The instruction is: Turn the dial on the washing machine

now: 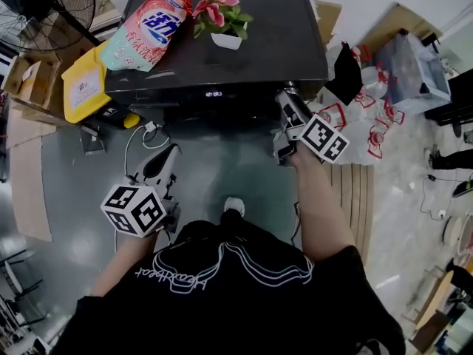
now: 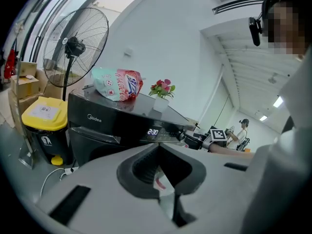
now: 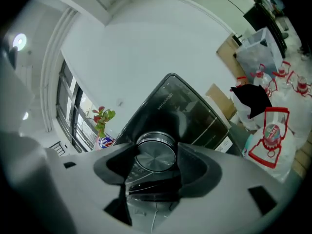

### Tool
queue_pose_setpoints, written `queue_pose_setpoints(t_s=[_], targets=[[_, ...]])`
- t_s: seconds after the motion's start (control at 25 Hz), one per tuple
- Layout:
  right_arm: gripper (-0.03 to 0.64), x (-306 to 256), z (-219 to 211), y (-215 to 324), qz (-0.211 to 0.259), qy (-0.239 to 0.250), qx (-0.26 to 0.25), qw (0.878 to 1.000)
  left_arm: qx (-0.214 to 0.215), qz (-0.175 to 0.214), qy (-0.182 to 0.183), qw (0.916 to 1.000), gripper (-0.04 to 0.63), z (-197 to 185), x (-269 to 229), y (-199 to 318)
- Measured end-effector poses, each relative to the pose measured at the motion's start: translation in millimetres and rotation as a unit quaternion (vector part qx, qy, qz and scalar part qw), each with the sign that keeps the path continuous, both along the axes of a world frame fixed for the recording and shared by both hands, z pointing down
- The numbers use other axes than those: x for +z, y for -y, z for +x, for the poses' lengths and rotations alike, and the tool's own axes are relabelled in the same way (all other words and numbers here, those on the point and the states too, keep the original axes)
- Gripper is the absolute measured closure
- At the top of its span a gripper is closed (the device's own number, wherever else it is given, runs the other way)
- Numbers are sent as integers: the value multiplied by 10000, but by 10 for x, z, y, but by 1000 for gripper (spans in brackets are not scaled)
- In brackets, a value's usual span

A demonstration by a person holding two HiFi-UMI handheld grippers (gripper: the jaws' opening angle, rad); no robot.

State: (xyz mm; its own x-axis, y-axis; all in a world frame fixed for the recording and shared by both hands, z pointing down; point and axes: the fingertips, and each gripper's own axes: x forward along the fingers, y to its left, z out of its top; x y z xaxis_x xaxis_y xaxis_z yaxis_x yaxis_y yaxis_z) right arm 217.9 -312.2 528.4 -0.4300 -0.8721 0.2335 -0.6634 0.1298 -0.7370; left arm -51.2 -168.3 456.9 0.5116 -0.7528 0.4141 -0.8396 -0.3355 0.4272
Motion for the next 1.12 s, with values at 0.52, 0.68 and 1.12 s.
queue_pose_setpoints(t_s=[0.52, 0.68, 1.12], targets=[[334, -50, 24, 11, 69, -374, 40, 9993, 28, 59, 28, 10000, 591, -9, -40, 4], [328, -173, 83, -3, 269, -975, 10, 9949, 101, 122, 28, 9999, 591, 16, -94, 18], [478, -1205, -637, -754, 1788, -2542, -1590, 9371, 506, 404, -190, 9977, 591, 108, -424, -67]])
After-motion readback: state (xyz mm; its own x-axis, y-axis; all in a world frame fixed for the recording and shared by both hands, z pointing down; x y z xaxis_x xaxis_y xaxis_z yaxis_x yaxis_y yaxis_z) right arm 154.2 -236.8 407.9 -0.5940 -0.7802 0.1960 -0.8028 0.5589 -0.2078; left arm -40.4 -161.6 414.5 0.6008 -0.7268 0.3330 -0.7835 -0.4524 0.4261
